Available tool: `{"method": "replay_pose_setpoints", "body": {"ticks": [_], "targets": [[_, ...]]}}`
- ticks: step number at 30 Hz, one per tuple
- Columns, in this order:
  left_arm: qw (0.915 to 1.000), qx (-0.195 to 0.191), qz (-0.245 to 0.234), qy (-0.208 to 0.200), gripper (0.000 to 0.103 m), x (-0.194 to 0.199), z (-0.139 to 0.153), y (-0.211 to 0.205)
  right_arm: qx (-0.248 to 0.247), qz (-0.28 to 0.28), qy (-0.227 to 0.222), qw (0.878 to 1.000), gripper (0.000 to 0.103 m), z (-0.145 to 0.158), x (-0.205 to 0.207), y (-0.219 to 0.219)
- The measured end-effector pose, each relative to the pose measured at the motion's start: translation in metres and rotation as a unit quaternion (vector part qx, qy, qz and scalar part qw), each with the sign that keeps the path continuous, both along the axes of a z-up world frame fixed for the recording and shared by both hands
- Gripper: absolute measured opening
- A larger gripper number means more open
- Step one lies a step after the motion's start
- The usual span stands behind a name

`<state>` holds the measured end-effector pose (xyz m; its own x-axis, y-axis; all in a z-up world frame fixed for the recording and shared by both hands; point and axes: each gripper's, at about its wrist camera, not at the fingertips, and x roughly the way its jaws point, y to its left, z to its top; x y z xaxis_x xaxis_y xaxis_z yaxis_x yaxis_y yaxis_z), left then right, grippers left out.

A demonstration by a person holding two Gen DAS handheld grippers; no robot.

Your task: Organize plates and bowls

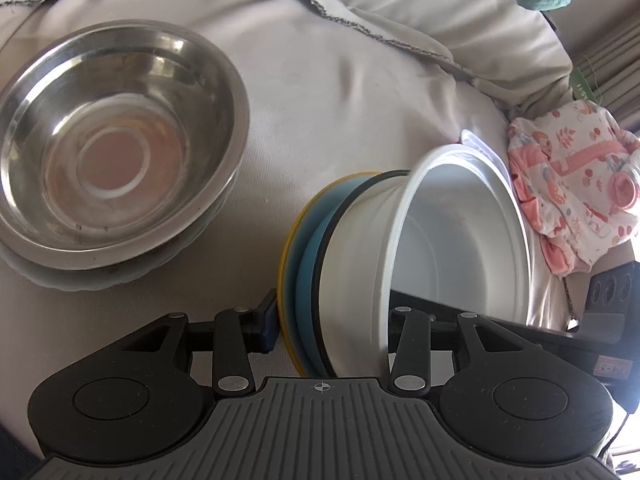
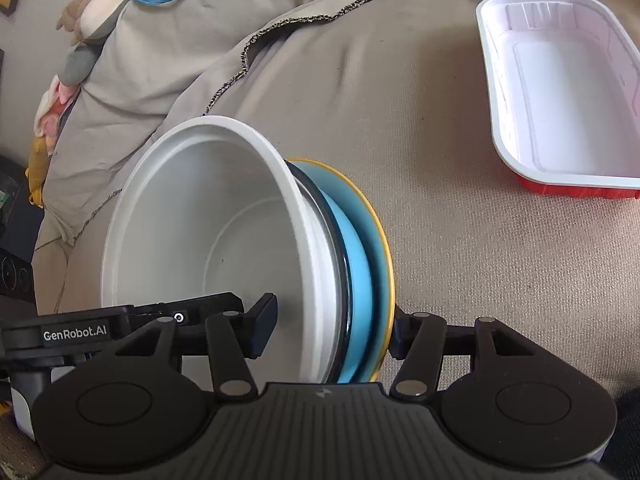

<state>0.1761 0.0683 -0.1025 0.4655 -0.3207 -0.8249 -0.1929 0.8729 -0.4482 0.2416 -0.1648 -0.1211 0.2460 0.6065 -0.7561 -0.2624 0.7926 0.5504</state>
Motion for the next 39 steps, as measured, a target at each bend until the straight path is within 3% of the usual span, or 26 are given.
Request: {"method": "replay_pose_setpoints", "body": {"ticks": [2, 6, 8, 18, 39], "targets": [[0.9999, 0.008, -0.011, -0.005, 0.047, 0.0, 0.005, -0.005, -0.015, -0.005, -0.017, 1.0, 0.055, 0.004, 0.0, -0.001], [0.9992, 0.021, -0.034, -0.007, 0.064, 0.006, 0.008, -0.014, -0.027, 0.002, -0.019, 0.999, 0.061, 0.005, 0.002, 0.0], [0.9987, 0.034, -0.037, -0.004, 0.067, 0.009, 0.005, -0.018, -0.032, 0.009, -0.022, 0.999, 0.061, 0.005, 0.002, 0.004], [0.9985, 0.038, -0.039, -0.002, 0.067, 0.015, 0.002, -0.019, -0.006, 0.022, 0.011, 1.0, 0.058, -0.001, 0.009, 0.001], [0.9994, 0.005, -0.031, 0.011, 0.067, 0.006, 0.004, -0.006, -0.034, 0.034, 0.02, 0.999, 0.058, 0.016, 0.005, 0.011]]}}
